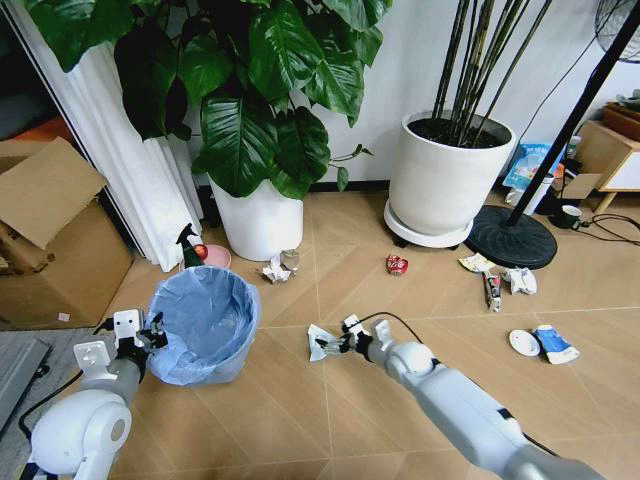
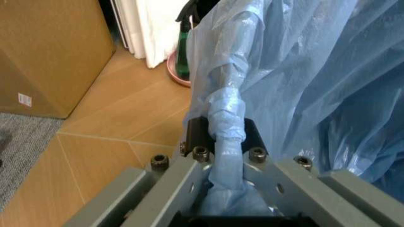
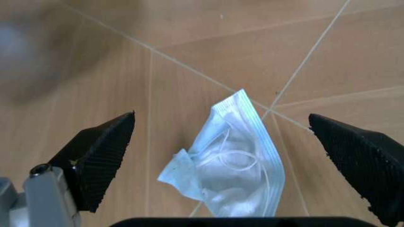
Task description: Pick up the trash bin and place the garbage on the floor into it.
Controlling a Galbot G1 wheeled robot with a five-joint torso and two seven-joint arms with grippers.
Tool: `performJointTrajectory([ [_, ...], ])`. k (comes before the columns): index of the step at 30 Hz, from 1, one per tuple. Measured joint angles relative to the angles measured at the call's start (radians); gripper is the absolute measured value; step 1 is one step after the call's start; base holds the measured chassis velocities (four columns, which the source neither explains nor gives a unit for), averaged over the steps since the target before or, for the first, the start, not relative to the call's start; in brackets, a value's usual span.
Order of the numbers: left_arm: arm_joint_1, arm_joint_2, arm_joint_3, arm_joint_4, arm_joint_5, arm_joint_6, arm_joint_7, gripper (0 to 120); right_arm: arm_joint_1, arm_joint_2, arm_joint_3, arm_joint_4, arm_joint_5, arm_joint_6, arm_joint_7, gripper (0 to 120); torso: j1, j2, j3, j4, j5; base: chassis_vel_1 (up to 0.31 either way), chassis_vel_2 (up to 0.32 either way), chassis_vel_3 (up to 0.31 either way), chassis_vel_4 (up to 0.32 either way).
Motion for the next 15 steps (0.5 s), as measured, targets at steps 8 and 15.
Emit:
performJointTrajectory([
  [8, -0.003, 0.002, 0.004, 0.003, 0.000, -0.002, 0.003, 0, 0.047, 0.060, 0.004, -0.161, -0.069, 0.030, -0.027, 100, 0.000, 0.000, 0.000, -0.0001, -0.0002, 0.000, 0.000, 0.000, 0.000],
  [15, -0.005, 0.005, 0.006, 0.004, 0.000, -0.003, 0.004, 0, 0.064, 0.094, 0.009, -0.242, -0.109, 0.044, -0.030, 100, 0.000, 0.000, 0.000, -0.0002, -0.0001, 0.000, 0.000, 0.000, 0.000],
])
